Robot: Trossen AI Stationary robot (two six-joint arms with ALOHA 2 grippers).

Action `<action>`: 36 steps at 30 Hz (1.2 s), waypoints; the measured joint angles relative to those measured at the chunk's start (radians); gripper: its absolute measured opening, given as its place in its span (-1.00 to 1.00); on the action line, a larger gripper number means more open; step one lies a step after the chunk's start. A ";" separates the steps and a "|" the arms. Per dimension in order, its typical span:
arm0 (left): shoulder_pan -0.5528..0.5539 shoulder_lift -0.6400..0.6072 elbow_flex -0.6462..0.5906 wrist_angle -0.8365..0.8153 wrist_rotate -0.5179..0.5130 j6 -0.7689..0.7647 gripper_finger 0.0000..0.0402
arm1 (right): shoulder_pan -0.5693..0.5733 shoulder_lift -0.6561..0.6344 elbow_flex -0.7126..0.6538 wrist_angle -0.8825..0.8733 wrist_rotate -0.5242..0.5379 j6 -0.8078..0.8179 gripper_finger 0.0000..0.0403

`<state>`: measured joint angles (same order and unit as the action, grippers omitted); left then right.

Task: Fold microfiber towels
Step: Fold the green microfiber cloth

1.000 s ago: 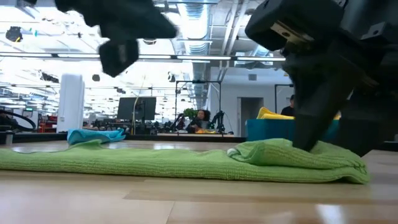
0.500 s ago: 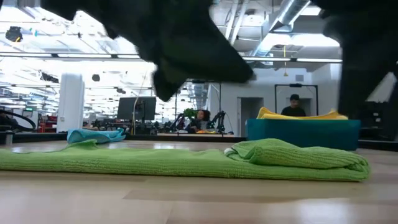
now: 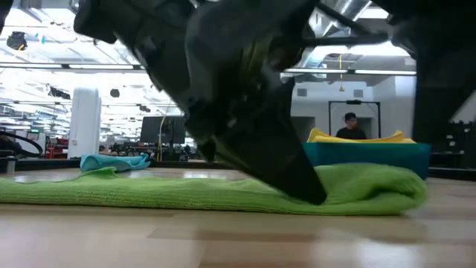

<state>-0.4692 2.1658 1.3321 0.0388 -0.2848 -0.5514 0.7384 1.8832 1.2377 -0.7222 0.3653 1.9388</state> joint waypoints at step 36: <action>0.029 -0.020 0.023 -0.018 0.202 0.030 -1.00 | -0.064 0.103 0.000 0.155 -0.052 -0.051 -0.95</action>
<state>-0.4399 2.1455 1.3554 0.0210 -0.0829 -0.5216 0.6743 1.9858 1.2382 -0.5673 0.3131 1.8879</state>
